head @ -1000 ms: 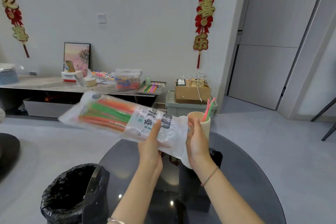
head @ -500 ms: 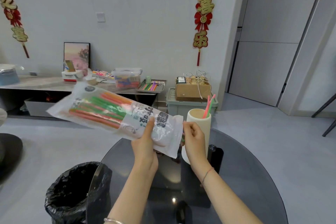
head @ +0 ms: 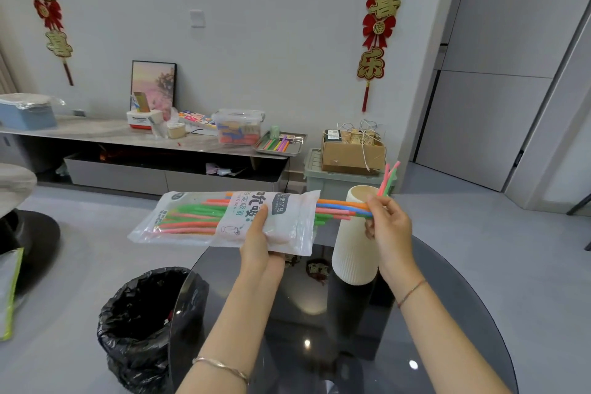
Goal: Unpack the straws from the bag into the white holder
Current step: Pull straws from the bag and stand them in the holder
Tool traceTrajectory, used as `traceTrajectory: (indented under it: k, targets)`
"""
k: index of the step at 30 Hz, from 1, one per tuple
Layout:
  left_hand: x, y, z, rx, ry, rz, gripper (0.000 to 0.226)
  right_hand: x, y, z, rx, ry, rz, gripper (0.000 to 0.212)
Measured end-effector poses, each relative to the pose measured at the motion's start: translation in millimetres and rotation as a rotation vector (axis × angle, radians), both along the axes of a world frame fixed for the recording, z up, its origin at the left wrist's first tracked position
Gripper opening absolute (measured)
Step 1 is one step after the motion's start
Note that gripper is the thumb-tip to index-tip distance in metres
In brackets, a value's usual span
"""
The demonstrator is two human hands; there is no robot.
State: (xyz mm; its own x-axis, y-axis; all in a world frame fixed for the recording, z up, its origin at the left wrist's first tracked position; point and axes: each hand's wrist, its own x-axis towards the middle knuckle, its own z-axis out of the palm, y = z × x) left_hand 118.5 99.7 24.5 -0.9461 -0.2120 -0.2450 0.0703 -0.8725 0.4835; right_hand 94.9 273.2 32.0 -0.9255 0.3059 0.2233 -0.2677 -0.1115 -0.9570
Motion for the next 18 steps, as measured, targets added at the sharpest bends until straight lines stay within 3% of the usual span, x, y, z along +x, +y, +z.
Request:
traceTrajectory:
  k: [8, 14, 18]
  targets:
    - [3.6, 9.8, 0.9, 0.05, -0.029, -0.018, 0.051, 2.0, -14.5, -2.2, -0.082, -0.094, 0.129, 0.015]
    - [3.6, 6.8, 1.1, 0.073, -0.031, -0.019, 0.051, 2.1, 3.5, 4.5, -0.215, 0.031, 0.032, 0.014]
    - [8.6, 22.8, -0.5, 0.059, -0.052, -0.091, 0.037, -1.2, -7.7, -0.3, -0.175, -0.019, 0.099, 0.021]
